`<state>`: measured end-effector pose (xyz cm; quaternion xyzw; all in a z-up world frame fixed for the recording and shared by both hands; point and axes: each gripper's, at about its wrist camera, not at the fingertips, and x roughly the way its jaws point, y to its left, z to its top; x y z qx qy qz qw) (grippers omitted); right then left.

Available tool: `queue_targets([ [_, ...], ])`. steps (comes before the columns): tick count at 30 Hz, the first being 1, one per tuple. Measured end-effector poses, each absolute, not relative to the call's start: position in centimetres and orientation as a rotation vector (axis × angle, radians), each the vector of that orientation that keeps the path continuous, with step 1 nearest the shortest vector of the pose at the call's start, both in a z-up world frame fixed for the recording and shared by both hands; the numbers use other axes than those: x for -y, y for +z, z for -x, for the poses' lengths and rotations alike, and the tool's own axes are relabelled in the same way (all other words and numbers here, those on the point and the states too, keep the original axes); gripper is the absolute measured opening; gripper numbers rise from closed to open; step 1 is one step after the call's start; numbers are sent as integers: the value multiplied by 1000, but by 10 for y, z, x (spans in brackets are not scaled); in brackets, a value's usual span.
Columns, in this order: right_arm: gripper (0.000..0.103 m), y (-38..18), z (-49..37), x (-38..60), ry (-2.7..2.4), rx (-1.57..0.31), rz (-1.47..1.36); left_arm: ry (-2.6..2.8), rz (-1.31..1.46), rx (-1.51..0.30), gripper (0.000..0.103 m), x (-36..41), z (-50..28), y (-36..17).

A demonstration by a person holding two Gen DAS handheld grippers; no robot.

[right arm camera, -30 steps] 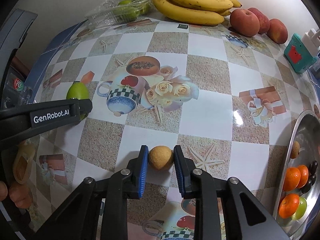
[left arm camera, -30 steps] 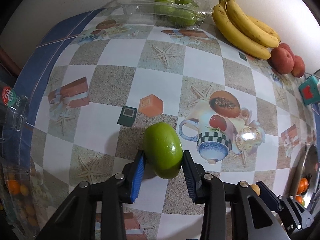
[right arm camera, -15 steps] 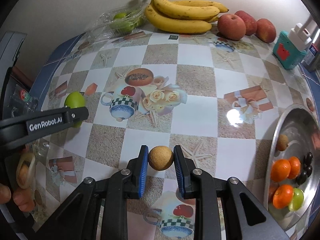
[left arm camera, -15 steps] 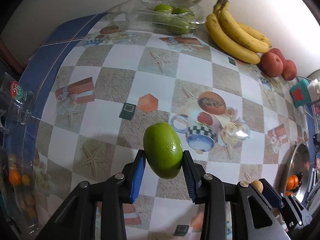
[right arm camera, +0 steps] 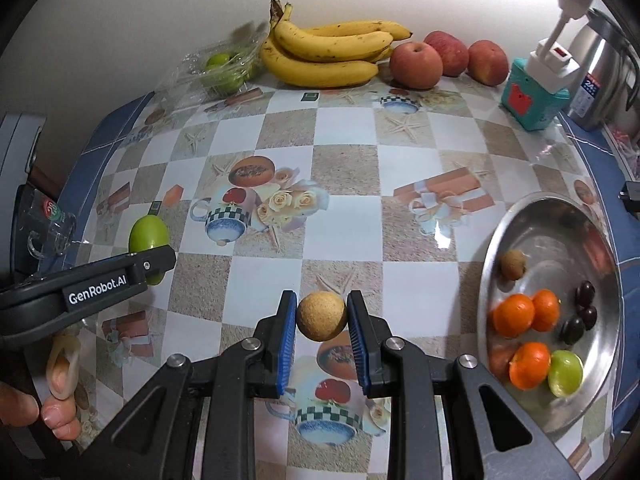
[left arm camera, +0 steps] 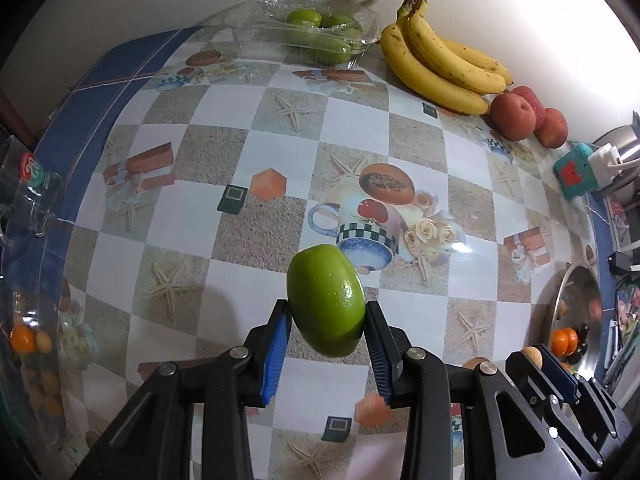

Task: Organize fruits
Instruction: 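Carry the tan fruit and green mango in both grippers over the steel bowl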

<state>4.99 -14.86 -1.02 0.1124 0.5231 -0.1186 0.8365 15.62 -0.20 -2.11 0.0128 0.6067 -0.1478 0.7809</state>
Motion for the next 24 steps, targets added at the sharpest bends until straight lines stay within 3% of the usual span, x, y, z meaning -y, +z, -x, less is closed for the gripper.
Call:
queue_targets([
  [24,27,19,2,188,-268,-1047,-368,-369,-80,-1184,40,50,-101,34],
])
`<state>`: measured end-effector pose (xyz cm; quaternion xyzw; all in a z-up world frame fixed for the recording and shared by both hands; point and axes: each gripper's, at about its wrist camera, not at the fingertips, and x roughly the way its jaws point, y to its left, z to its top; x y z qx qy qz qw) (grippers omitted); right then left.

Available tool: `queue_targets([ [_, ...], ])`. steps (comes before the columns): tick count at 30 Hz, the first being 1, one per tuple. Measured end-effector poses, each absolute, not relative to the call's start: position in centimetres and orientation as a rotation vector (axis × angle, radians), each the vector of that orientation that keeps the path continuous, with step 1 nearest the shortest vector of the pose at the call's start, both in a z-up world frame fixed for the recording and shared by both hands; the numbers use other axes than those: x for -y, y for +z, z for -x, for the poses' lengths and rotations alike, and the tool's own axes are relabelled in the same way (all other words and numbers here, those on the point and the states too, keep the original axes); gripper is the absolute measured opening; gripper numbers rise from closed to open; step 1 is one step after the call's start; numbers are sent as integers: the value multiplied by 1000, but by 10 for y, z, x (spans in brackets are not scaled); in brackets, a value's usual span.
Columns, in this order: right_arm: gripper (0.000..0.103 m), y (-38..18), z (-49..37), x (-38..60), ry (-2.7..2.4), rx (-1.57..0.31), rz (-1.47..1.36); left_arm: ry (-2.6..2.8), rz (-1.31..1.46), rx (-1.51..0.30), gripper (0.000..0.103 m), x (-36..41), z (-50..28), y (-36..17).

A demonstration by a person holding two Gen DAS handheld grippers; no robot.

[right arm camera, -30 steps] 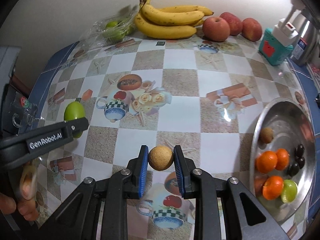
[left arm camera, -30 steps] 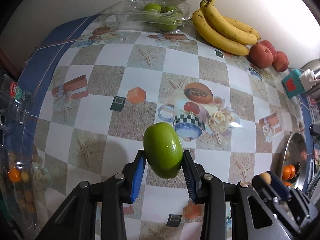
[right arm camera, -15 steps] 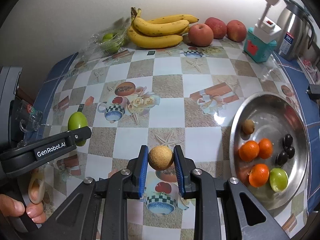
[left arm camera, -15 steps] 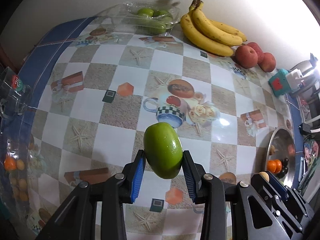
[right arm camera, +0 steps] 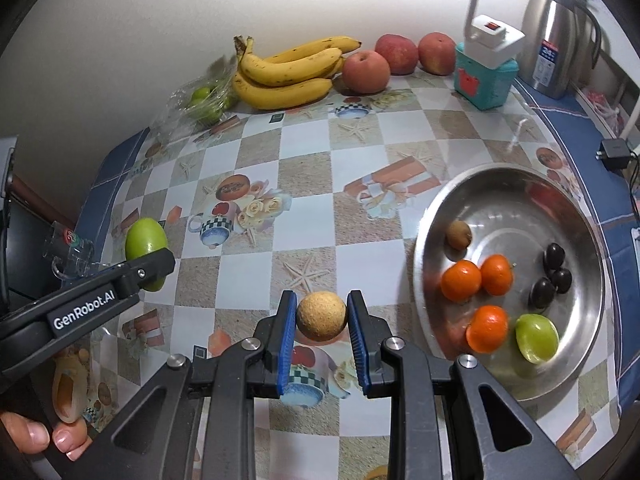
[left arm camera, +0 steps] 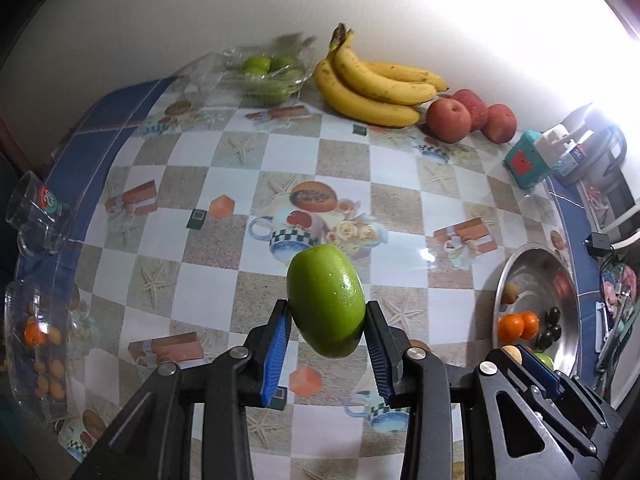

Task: Organize fruits
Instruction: 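Carry the tan fruit and green mango in both grippers over the steel bowl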

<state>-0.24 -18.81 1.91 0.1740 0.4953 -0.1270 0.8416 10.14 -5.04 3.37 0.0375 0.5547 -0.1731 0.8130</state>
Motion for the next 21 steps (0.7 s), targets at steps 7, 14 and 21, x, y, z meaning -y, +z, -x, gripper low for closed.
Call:
queue_targets([
  [7,27,26,17,214,-282,-1023,-425,-383,-109,-1156,40,71,-86,44],
  [14,27,25,34,260,-360,-1011,-504,-433,-167,-1141,40,107,-68,49],
  [21,27,27,58,309,-421,-976,-619,-500,-267,-1127,40,152,-43,49],
])
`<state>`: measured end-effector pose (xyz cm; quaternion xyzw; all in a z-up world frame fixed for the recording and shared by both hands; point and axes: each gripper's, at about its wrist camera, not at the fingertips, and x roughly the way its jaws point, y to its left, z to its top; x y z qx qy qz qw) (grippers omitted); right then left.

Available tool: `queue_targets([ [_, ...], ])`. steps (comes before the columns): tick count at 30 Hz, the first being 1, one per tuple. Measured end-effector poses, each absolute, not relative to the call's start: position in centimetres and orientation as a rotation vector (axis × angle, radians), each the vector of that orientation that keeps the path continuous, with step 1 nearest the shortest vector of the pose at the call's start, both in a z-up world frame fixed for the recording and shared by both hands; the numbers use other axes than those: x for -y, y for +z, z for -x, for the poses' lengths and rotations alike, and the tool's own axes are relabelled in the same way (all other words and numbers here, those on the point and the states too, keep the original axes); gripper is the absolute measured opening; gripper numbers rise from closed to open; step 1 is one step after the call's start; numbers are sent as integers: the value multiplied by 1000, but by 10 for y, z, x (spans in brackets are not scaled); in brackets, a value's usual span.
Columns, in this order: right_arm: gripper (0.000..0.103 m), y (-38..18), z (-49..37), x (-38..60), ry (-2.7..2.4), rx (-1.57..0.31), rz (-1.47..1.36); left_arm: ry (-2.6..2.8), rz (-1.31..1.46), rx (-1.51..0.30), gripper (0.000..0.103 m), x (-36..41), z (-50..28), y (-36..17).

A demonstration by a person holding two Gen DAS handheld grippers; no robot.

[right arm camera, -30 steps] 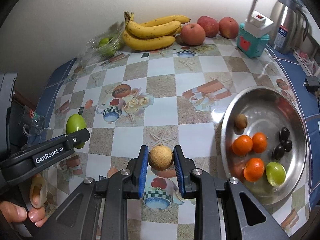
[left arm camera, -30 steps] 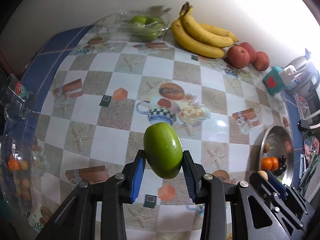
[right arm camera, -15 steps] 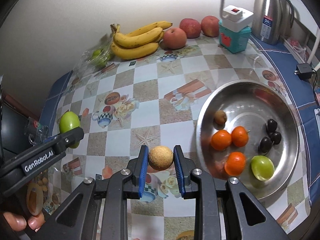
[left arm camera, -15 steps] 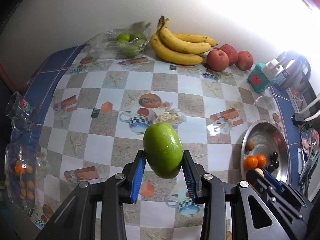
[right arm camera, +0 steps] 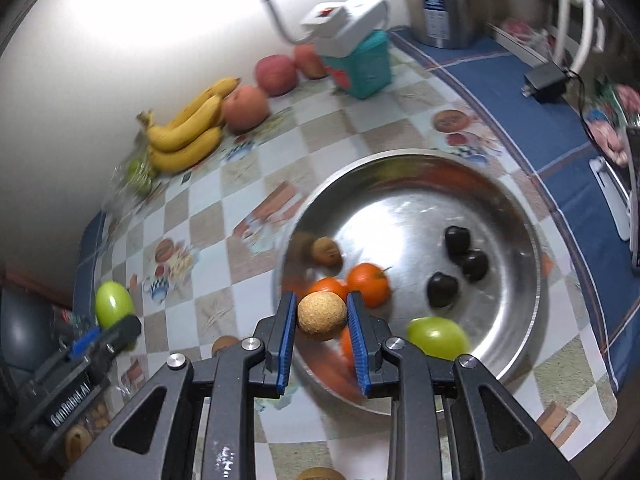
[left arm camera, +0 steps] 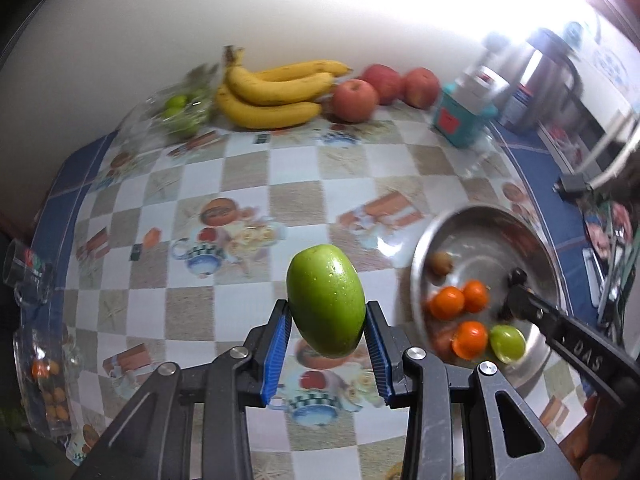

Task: Organize fruits
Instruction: 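Carry the tan fruit and green mango in both grippers over the steel bowl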

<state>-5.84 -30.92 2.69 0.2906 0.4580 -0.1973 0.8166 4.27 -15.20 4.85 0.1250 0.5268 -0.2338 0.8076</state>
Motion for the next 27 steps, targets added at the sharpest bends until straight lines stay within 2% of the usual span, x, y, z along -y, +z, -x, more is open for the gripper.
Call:
queue_targets([
  [12,27,4,75,348,-455,-1018,-693,-617,-392,-1171,40,219,-8,11],
  [27,27,-27,68,350,-453,-1111,-675,-637,-385,-1219,40,233,-8,-17],
])
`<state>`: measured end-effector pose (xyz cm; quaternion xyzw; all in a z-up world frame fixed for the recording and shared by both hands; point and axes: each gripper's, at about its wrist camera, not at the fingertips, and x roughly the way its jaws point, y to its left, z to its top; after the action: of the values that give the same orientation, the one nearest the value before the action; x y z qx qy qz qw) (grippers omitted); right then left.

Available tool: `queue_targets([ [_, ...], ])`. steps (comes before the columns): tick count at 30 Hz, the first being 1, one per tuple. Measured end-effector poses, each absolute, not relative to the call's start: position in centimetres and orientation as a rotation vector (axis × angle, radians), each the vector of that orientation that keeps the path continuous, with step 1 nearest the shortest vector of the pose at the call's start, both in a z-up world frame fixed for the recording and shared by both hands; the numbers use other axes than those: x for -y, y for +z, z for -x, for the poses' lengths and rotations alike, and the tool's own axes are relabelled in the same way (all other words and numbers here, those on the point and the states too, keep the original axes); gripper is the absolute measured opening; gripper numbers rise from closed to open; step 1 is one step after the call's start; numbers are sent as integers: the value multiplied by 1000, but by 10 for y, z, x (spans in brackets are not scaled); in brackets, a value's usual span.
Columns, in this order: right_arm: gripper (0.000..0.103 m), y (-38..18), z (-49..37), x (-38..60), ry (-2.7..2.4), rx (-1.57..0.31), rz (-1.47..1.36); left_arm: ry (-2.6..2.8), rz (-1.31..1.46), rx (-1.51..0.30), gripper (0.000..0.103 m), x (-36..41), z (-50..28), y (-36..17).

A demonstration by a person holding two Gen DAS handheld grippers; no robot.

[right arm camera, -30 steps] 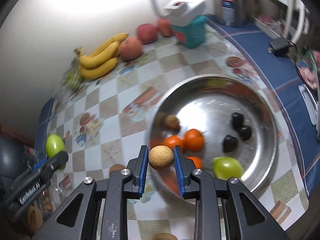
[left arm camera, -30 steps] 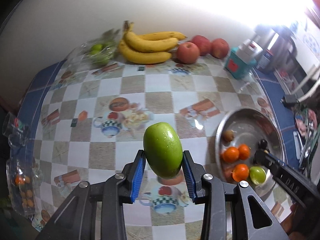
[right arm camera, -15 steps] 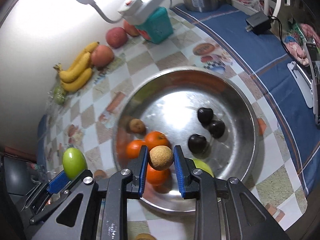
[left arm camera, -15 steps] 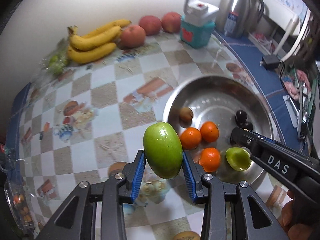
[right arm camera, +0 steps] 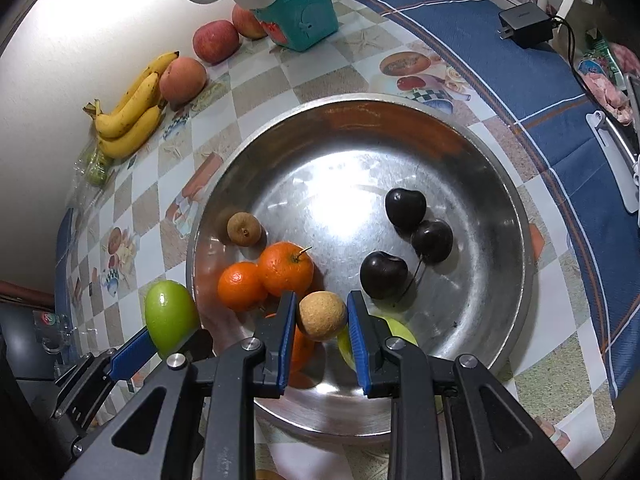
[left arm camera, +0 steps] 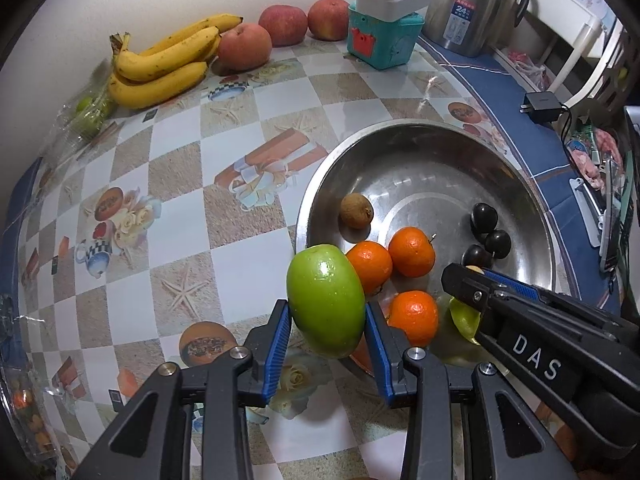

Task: Organize fruits
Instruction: 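Carry the tan fruit and green mango in both grippers over the steel bowl, then lower both fruits into the bowl and open both grippers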

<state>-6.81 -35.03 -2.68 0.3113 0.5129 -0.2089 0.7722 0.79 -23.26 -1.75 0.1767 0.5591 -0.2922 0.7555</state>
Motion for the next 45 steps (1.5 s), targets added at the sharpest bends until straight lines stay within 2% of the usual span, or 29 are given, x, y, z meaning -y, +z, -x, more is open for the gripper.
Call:
queue_targets([
  [21,27,-30,68,351,-452,-1119,-691,-677,-346,-1228,40,235,-7,-13],
  [30,27,-25,70,350,-444,-1102,-699,-652,-330,-1229,46,227,-11,-6],
  [45,27,-24,67,348,-430,-1108,-688,-508,-251,-1265,46,200,-35,-8],
])
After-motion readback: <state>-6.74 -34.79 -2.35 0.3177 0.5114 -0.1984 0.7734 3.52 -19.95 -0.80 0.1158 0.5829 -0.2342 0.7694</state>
